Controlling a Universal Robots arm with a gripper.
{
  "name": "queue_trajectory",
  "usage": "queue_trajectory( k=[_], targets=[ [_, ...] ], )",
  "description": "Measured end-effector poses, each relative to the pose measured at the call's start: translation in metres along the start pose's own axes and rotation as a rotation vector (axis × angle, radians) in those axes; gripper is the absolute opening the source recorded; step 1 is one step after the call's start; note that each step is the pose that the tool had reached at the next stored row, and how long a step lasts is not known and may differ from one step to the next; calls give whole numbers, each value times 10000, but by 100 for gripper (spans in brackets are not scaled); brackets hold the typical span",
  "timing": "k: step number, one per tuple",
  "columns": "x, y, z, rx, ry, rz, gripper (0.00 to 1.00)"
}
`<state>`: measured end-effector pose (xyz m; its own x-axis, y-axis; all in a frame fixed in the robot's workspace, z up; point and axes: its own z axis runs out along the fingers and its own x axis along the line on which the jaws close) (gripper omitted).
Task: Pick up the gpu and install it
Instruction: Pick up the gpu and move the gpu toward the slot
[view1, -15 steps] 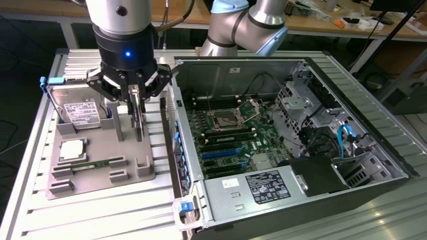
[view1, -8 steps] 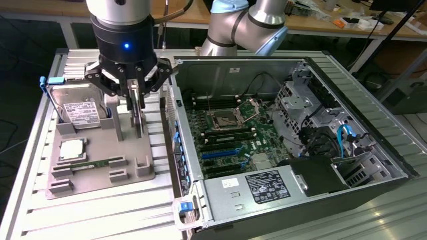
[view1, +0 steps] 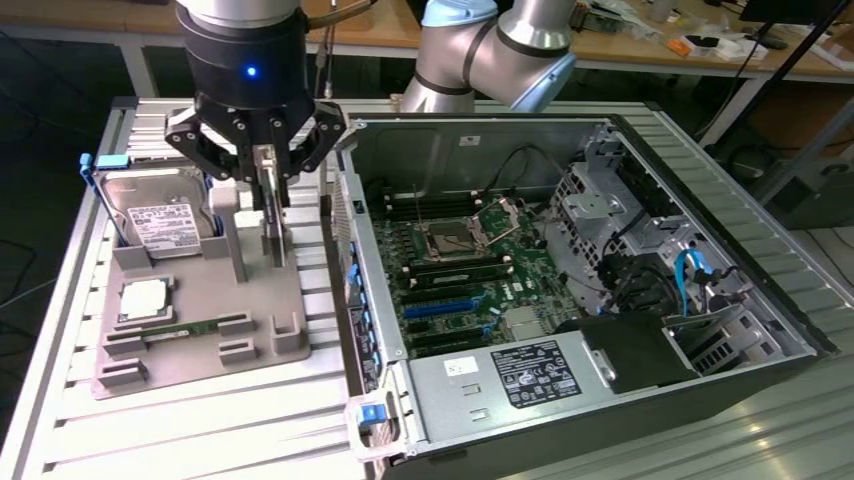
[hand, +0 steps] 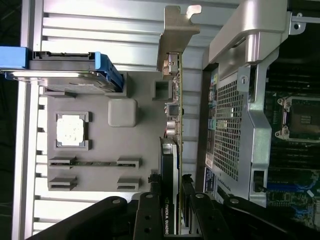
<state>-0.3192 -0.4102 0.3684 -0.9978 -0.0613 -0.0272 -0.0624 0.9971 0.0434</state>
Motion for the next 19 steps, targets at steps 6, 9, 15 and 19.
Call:
queue_trajectory(
  k=[6, 9, 15, 19],
  targets=[
    [-3, 8, -98, 3, -1, 0, 27],
    [-6, 12, -151, 5, 0, 0, 27],
    [-9, 20, -256, 8, 0, 0, 27],
    [-12, 24, -321, 9, 1, 0, 27]
  ],
)
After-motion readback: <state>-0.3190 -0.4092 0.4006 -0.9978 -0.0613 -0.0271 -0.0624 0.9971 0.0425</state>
